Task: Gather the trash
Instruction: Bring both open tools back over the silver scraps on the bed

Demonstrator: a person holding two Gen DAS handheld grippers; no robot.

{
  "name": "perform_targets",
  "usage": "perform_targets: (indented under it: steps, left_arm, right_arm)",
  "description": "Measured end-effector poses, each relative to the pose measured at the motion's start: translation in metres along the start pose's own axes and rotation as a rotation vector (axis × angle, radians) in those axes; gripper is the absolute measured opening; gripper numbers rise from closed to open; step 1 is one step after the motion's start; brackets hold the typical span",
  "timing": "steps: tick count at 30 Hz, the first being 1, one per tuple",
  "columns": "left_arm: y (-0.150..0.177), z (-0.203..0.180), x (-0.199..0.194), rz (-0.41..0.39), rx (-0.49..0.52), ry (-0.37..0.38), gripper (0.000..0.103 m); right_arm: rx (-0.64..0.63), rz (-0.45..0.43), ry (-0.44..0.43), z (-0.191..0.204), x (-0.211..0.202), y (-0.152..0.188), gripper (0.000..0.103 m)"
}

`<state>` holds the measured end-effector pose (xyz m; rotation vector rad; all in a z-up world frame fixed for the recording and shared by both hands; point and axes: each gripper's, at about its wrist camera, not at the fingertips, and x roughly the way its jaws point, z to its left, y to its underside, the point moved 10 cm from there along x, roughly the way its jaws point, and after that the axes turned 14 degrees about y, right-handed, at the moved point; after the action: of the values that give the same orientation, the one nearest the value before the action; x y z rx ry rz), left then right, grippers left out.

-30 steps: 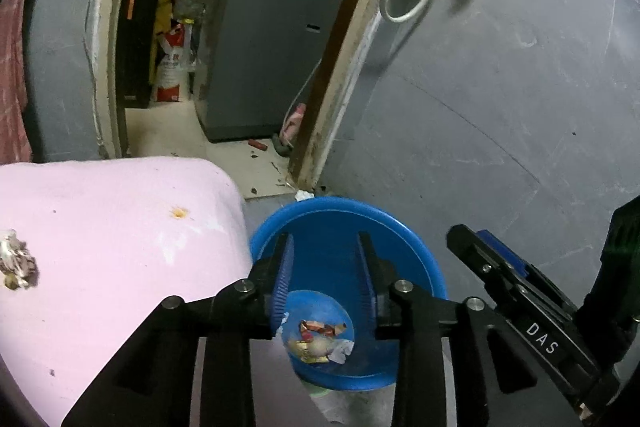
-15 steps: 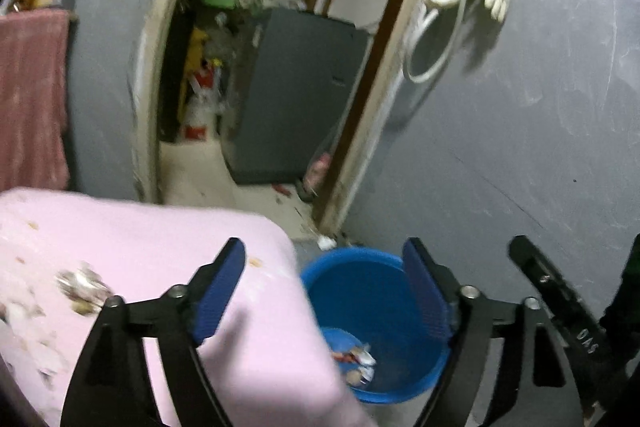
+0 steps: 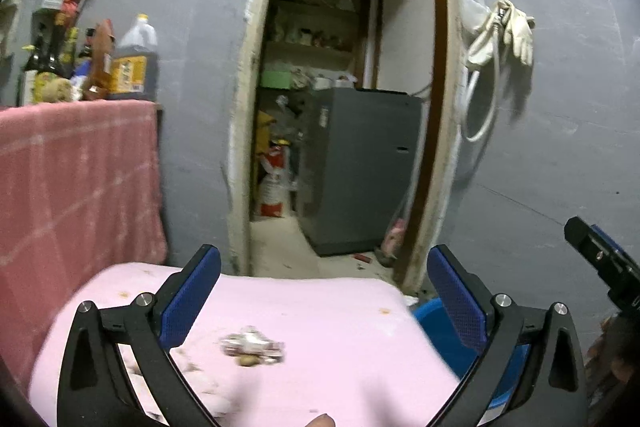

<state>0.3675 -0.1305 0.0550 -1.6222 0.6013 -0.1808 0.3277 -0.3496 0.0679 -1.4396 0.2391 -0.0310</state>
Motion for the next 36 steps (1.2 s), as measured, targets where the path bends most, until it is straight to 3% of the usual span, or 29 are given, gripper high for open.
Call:
perform_targets:
  steps: [12,21,28,36]
  left_arm:
    - [0.0,0.069,-0.049,-0.03,0.002,-0.109,0.101]
    - [0.023,0.116,-0.055,0.046,-0.02,-0.148,0.101]
    - [0.05,0.141,-0.04,0.13,-0.075,-0.146,0.101]
    - [0.075,0.164,-0.031,0.219,-0.147,-0.2,0.101]
  right_arm:
    - [-0.079,-0.123,-0.134,0.085,-0.026,-0.005,0.103]
    - [-0.216,-0.092,-0.172,0.14,-0.022,0.018,0.103]
    - [-0.258,0.017,-0.173,0.154,0.001,0.043,0.103]
    - [-0.298,0.256,-0.194,0.164,0.04,0.089,0.103]
